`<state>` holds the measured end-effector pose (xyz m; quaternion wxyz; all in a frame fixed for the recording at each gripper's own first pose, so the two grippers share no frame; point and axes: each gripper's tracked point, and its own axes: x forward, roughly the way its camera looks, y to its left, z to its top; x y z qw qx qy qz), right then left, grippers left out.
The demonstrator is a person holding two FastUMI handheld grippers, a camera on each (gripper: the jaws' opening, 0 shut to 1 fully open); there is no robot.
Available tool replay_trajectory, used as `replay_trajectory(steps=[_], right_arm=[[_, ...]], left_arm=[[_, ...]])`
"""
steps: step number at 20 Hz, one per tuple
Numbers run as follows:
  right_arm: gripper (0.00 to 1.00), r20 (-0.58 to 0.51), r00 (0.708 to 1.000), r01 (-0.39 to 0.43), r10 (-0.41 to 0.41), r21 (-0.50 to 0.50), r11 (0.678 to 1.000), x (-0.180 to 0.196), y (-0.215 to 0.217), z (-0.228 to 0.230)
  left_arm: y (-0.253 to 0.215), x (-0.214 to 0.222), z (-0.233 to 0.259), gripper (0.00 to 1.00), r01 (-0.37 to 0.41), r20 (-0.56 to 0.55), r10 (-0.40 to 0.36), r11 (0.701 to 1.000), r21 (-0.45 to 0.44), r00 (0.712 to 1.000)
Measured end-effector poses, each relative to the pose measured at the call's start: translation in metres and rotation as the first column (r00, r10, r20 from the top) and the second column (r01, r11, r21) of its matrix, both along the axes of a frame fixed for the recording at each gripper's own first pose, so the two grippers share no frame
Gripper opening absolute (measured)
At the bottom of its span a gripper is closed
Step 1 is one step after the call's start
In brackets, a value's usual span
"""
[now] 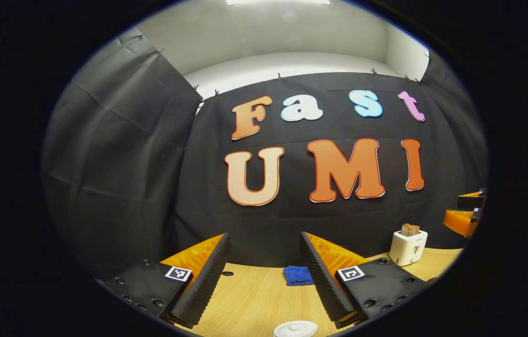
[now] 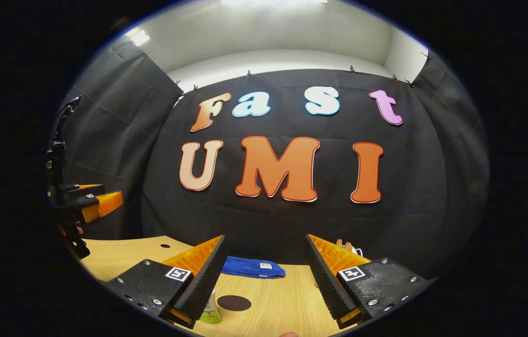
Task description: Open the teacup lid with one hand, grasp the water bottle and pour water into the teacup with the other hand; after pouring, place the water bottle on the coaster and then close the teacup lid.
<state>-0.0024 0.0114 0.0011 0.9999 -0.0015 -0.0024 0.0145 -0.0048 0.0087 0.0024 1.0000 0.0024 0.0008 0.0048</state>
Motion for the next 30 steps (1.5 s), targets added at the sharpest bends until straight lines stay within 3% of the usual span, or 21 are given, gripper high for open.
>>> replay_trajectory(steps=[12,21,26,30], right_arm=[[0.99,-0.023,1.000,-0.005,0.005,-0.012,1.000,-0.010,-0.001,-0.015],[0.99,-0.060,0.992,-0.110,0.110,0.001,0.994,-0.034,0.026,-0.044],[0.99,-0.125,0.974,-0.186,0.186,0.014,0.982,-0.048,0.047,-0.072],[0.99,-0.165,0.963,-0.216,0.215,0.011,0.976,-0.052,0.059,-0.092]], left_arm=[[-0.011,-0.010,-0.017,0.96,0.058,-0.043,-0.060,0.997,-0.049,0.997],[-0.023,-0.029,-0.035,0.96,0.111,-0.070,-0.111,0.994,-0.010,0.991],[-0.047,-0.043,-0.063,0.98,0.198,-0.129,-0.197,0.980,-0.011,0.972],[-0.072,-0.052,-0.103,0.96,0.272,-0.206,-0.273,0.962,-0.033,0.940]])
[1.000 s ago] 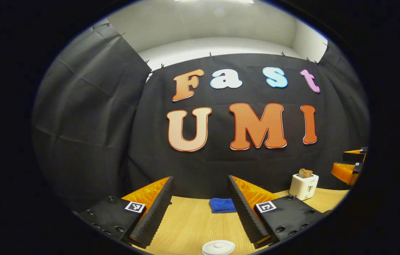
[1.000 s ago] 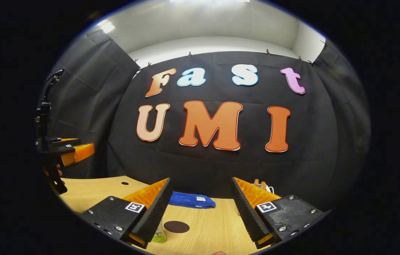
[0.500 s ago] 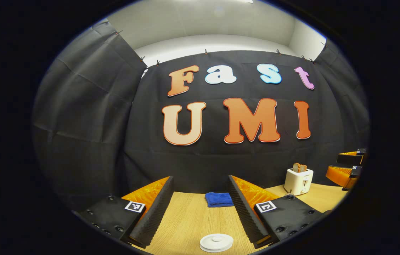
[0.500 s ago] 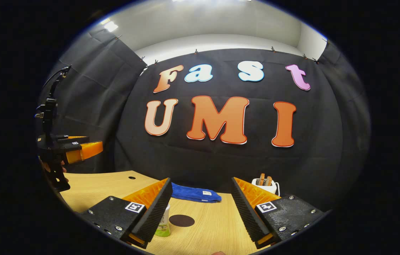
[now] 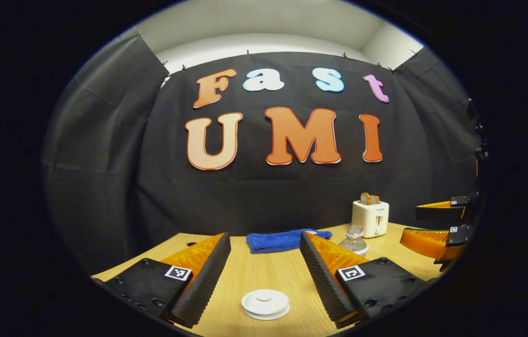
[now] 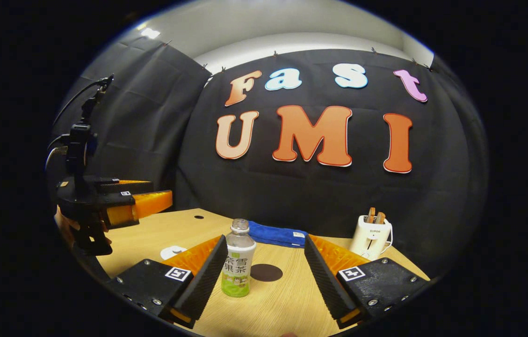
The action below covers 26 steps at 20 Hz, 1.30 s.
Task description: Open the teacup lid with one hand, grasp the water bottle and pour water into the teacup with the other hand; after pouring, place the water bottle on the coaster and then close the teacup lid.
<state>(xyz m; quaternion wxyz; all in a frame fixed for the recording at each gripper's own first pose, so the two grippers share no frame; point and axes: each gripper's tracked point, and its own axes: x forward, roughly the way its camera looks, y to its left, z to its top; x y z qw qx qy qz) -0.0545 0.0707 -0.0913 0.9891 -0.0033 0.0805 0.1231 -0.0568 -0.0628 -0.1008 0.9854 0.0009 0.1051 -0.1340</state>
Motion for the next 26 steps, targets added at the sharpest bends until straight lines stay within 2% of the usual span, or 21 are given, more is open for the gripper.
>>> replay_trajectory(steps=[4,9,11,13,15,17,20,21,23,25,26], right_arm=[[0.99,-0.056,0.998,-0.034,0.033,-0.014,0.999,0.000,0.012,-0.024],[0.99,-0.100,0.992,-0.075,0.071,-0.036,0.996,0.004,0.025,-0.046],[0.99,-0.121,0.989,-0.090,0.084,-0.043,0.995,0.004,0.029,-0.056],[0.99,-0.142,0.985,-0.103,0.096,-0.040,0.994,0.004,0.033,-0.063],[0.99,-0.147,0.984,-0.108,0.102,-0.034,0.994,0.006,0.033,-0.064],[0.99,-0.143,0.984,-0.108,0.102,-0.032,0.994,0.008,0.032,-0.063],[0.99,-0.141,0.986,-0.095,0.091,-0.020,0.995,0.015,0.028,-0.064],[0.98,-0.142,0.986,-0.090,0.087,-0.016,0.996,0.015,0.028,-0.065],[0.98,-0.147,0.986,-0.081,0.078,-0.013,0.997,0.016,0.025,-0.069],[0.98,-0.159,0.985,-0.073,0.070,-0.016,0.997,0.018,0.023,-0.073],[0.98,-0.164,0.984,-0.072,0.068,-0.016,0.997,0.019,0.021,-0.075]], left_arm=[[-0.008,-0.002,-0.042,0.98,0.030,-0.085,-0.028,0.999,0.031,0.996],[-0.007,0.003,-0.099,0.98,0.037,-0.218,-0.022,0.997,0.064,0.976],[-0.005,0.006,-0.117,0.90,0.038,-0.260,-0.018,0.997,0.073,0.965],[-0.002,0.004,-0.137,0.89,0.039,-0.305,-0.012,0.996,0.084,0.952],[-0.002,0.004,-0.152,0.82,0.043,-0.336,-0.012,0.996,0.084,0.942],[0.000,0.004,-0.160,0.82,0.046,-0.358,-0.008,0.994,0.096,0.934],[0.002,0.009,-0.161,0.80,0.049,-0.346,-0.003,0.991,0.123,0.938],[0.004,0.010,-0.162,0.73,0.044,-0.351,0.003,0.991,0.126,0.936],[0.008,0.013,-0.161,0.70,0.031,-0.342,0.016,0.991,0.131,0.939],[0.010,0.015,-0.163,0.59,0.024,-0.342,0.022,0.991,0.129,0.939],[0.011,0.017,-0.161,0.57,0.022,-0.336,0.025,0.990,0.138,0.941]])
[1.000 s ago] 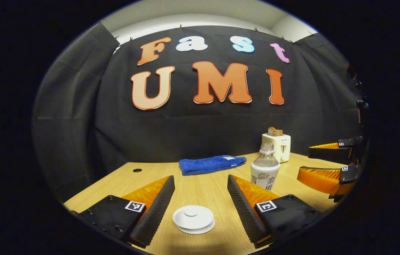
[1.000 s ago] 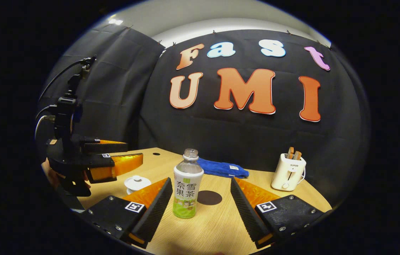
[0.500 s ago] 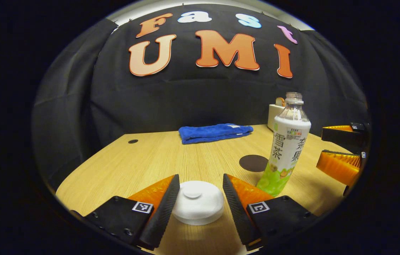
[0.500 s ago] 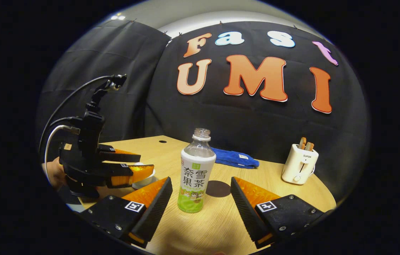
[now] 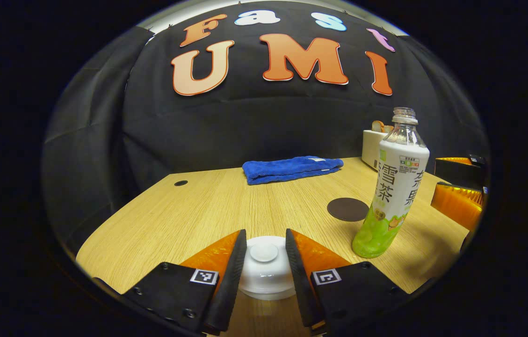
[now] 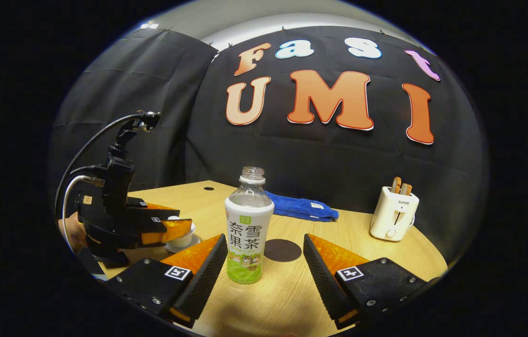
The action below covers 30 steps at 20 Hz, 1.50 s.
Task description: Open the teacup lid with one hand, grasp the water bottle and pour water into the teacup with the other hand; after pouring, place the water bottle on the coaster and then close the teacup lid.
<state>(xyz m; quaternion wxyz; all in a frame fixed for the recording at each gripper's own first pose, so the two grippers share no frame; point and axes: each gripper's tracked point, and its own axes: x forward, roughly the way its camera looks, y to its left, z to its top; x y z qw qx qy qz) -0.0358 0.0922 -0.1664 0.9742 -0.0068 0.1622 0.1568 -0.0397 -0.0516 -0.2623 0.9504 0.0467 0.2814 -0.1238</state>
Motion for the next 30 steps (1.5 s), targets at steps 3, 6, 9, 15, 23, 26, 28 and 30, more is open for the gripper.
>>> replay_trajectory(steps=[3,6,9,15,23,26,28,30], right_arm=[[0.98,-0.006,1.000,0.004,-0.004,0.005,1.000,0.002,-0.001,-0.002],[0.98,-0.017,1.000,-0.008,0.008,-0.005,1.000,0.004,0.001,-0.007],[0.98,-0.038,0.999,-0.024,0.023,-0.018,1.000,0.005,0.006,-0.015],[0.98,-0.079,0.995,-0.057,0.055,-0.026,0.998,0.013,0.021,-0.030],[0.97,-0.135,0.987,-0.087,0.082,-0.027,0.996,0.026,0.041,-0.052],[0.92,-0.157,0.983,-0.100,0.094,-0.030,0.995,0.026,0.047,-0.058],[0.75,-0.152,0.984,-0.101,0.094,-0.039,0.994,0.028,0.049,-0.055],[0.70,-0.147,0.985,-0.106,0.096,-0.062,0.992,0.032,0.050,-0.054]], left_arm=[[0.001,0.004,0.000,0.35,-0.014,0.002,0.014,1.000,0.001,1.000],[0.004,0.007,-0.002,0.31,-0.025,0.008,0.025,1.000,-0.011,1.000],[0.007,0.009,0.005,0.31,-0.033,0.019,0.033,0.999,-0.023,0.999],[0.028,0.018,0.033,0.28,-0.076,0.089,0.079,0.996,-0.036,0.993],[0.080,0.016,0.047,0.28,-0.163,0.130,0.162,0.987,-0.006,0.978],[0.099,0.011,0.043,0.28,-0.196,0.126,0.195,0.981,-0.003,0.973],[0.109,0.008,0.038,0.28,-0.215,0.115,0.214,0.977,-0.006,0.970],[0.117,0.005,0.034,0.24,-0.231,0.100,0.232,0.973,-0.018,0.968]])
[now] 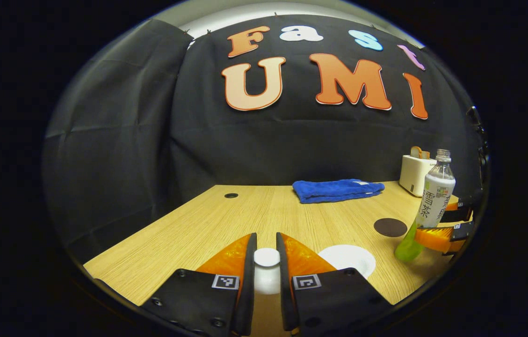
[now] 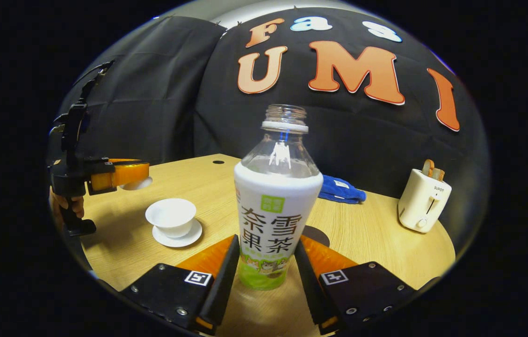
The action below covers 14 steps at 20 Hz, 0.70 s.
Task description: Open the teacup lid with one hand, grasp the water bottle and pour water into the teacup with the other hand; after pouring, place the water bottle on the coaster and then close the teacup lid.
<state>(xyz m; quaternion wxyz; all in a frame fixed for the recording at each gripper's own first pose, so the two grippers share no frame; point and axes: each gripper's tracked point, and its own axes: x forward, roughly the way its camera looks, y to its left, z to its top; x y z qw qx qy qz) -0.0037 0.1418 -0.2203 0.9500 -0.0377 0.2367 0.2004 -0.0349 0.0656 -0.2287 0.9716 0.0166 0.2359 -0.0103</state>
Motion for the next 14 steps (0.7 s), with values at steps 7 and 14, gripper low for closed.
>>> replay_trajectory(steps=[7,14], right_arm=[[0.66,0.150,0.987,0.000,0.053,-0.330,0.944,0.022,-0.011,0.017],[0.68,0.204,0.956,-0.044,0.210,-0.608,0.793,0.034,-0.005,0.021]], left_arm=[[0.032,-0.009,-0.001,0.28,-0.061,0.009,0.061,0.998,0.036,0.998],[0.060,-0.023,0.000,0.28,-0.089,0.010,0.088,0.994,0.061,0.996]])
